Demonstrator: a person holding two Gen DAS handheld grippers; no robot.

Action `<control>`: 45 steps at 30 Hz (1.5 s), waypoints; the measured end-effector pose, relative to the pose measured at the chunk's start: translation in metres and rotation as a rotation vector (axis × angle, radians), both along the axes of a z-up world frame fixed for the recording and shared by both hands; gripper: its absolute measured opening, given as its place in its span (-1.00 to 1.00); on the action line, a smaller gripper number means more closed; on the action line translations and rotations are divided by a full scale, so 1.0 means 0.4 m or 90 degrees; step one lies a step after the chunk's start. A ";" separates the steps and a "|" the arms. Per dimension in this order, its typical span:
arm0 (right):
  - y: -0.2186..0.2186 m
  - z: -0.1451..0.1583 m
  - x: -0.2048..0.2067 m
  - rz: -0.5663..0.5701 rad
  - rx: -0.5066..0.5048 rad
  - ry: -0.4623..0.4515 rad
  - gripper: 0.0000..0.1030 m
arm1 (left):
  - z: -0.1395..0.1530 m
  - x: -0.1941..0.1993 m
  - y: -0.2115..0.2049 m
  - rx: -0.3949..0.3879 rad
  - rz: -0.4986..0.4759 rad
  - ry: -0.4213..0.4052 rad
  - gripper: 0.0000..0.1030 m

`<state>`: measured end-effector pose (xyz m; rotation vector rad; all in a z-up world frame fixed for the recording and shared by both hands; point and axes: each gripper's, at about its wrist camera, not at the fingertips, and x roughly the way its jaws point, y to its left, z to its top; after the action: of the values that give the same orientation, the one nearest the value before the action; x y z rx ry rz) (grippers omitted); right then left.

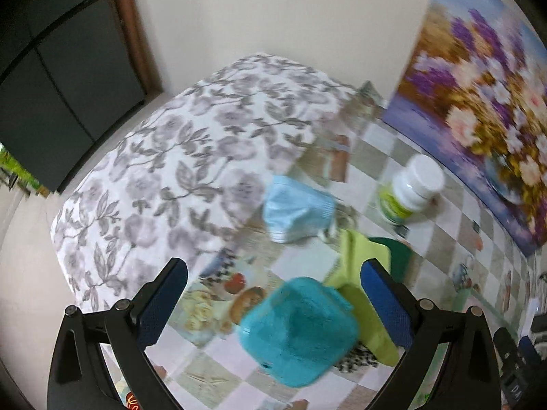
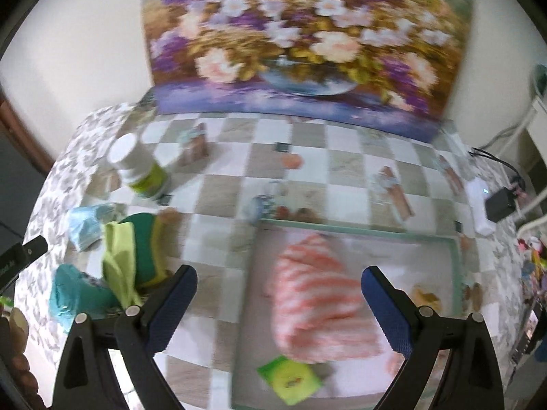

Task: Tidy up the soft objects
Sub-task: 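Move both grippers back over the pile of soft items, then grasp the yellow-green cloth with the right gripper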

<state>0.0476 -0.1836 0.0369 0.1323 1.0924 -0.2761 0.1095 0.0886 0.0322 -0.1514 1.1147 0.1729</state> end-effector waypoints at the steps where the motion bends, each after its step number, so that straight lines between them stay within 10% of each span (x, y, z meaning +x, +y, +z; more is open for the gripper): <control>1: 0.020 -0.005 0.008 0.009 0.003 0.000 0.91 | -0.006 0.003 0.014 -0.005 0.006 0.003 0.96; 26: 0.225 -0.199 0.117 0.125 0.134 0.038 0.88 | -0.126 0.051 0.082 -0.065 0.020 0.087 0.96; 45: 0.300 -0.262 0.107 0.241 0.210 0.073 -0.47 | -0.148 0.055 0.093 -0.087 0.035 0.107 0.96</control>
<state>0.0905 -0.0638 -0.0680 0.2021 1.2458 0.2413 0.1315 0.1256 -0.0270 -0.2945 1.2918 0.1607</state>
